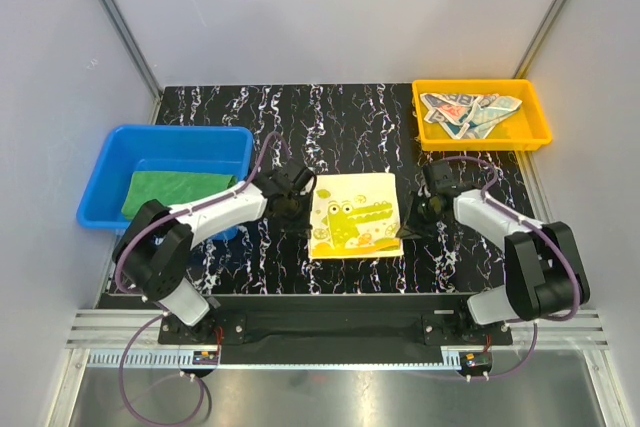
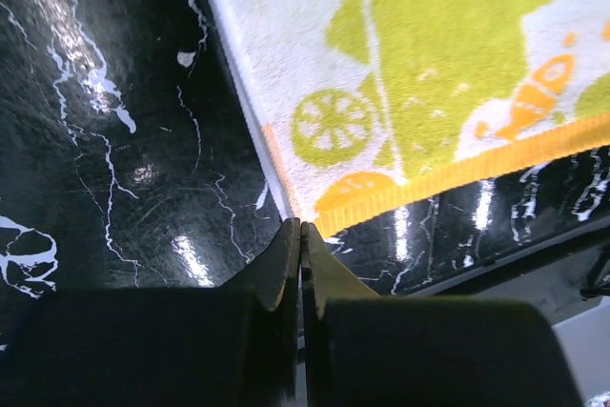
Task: Fold and stack the towels
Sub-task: Fold the towel
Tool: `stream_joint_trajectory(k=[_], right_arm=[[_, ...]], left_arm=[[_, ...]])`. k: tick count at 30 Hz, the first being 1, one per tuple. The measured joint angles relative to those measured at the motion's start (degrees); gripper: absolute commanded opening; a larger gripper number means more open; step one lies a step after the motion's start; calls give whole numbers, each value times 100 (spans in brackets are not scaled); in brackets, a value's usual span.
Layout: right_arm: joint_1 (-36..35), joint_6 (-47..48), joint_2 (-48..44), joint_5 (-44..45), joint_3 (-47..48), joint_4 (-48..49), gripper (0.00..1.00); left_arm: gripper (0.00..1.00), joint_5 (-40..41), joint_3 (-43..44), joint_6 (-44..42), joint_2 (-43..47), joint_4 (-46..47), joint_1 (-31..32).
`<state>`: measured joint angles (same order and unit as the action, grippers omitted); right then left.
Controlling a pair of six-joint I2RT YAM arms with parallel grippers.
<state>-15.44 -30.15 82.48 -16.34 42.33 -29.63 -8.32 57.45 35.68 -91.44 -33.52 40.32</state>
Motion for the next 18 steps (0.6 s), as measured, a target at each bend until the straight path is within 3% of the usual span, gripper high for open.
stream_joint_trajectory(k=[8,9,10,16,18], right_arm=[[-120,31,-590,44,103,-243,2],[-149,17,-575,35,31,-214,2],[-186,-7,-555,33,-76,-166,2],[-267,-140,-516,33,-461,-103,1],[-269,-149,-516,31,-461,-46,2]], left_arm=[[0,-11,-4,-7,619,-11,52],[4,-46,-90,-4,664,74,52],[14,-76,-197,-4,684,181,59],[21,-160,-669,24,564,496,68],[31,-144,-708,11,509,549,68]])
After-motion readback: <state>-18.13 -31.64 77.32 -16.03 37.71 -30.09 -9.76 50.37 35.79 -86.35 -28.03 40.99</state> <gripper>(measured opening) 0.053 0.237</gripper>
